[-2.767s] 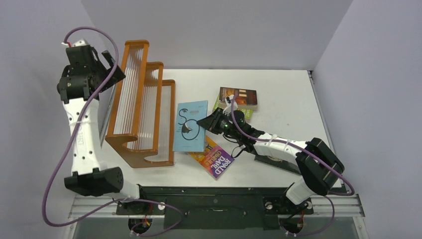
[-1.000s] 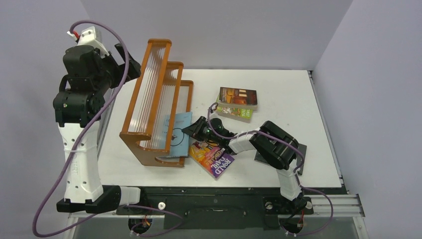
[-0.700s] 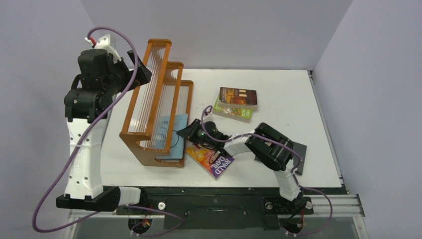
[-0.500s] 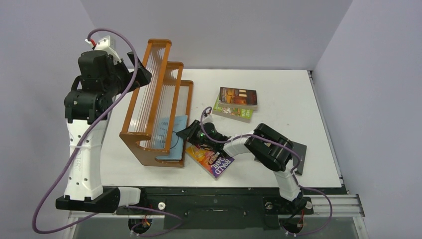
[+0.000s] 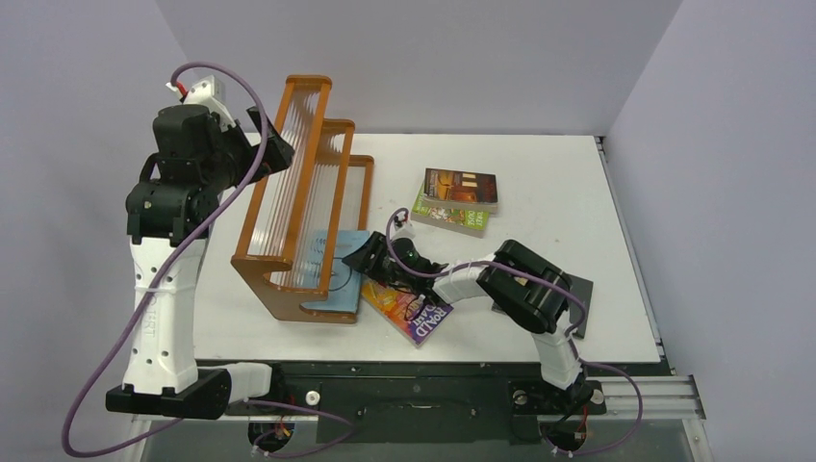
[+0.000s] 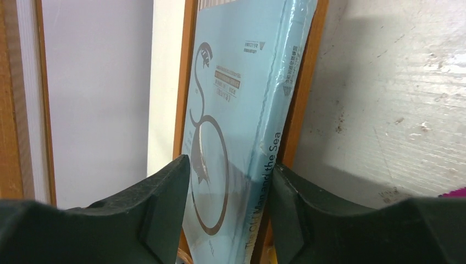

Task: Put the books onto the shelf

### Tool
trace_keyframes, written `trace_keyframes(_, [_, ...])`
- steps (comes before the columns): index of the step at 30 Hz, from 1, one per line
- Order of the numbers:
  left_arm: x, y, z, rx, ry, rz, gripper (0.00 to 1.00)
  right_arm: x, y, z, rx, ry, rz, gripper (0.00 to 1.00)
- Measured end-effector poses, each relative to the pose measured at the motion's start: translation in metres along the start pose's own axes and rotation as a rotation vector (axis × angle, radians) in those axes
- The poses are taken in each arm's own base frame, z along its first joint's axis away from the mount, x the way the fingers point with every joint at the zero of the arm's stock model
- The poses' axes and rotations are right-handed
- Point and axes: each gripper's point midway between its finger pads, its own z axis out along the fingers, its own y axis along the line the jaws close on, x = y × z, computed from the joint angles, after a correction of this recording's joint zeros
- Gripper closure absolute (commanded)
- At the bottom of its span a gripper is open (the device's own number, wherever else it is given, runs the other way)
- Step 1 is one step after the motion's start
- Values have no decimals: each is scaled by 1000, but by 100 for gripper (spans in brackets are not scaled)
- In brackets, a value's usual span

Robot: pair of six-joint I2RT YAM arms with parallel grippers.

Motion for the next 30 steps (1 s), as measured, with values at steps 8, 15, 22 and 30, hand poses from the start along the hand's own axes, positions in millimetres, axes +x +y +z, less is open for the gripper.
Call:
trace_keyframes(8, [1, 0, 4, 5, 0, -1, 4, -4, -11, -10, 101, -5, -80, 35])
trace_keyframes(15, [2, -3, 4, 14, 2, 1, 4, -15, -23, -25, 216, -19, -170, 27])
trace_keyframes(22, [4, -4, 4, 19, 7, 5, 4, -27, -10, -33, 208, -47, -220, 55])
trace_keyframes(30, [5, -5, 4, 23, 9, 14, 4, -19, -13, -32, 207, -22, -221, 72])
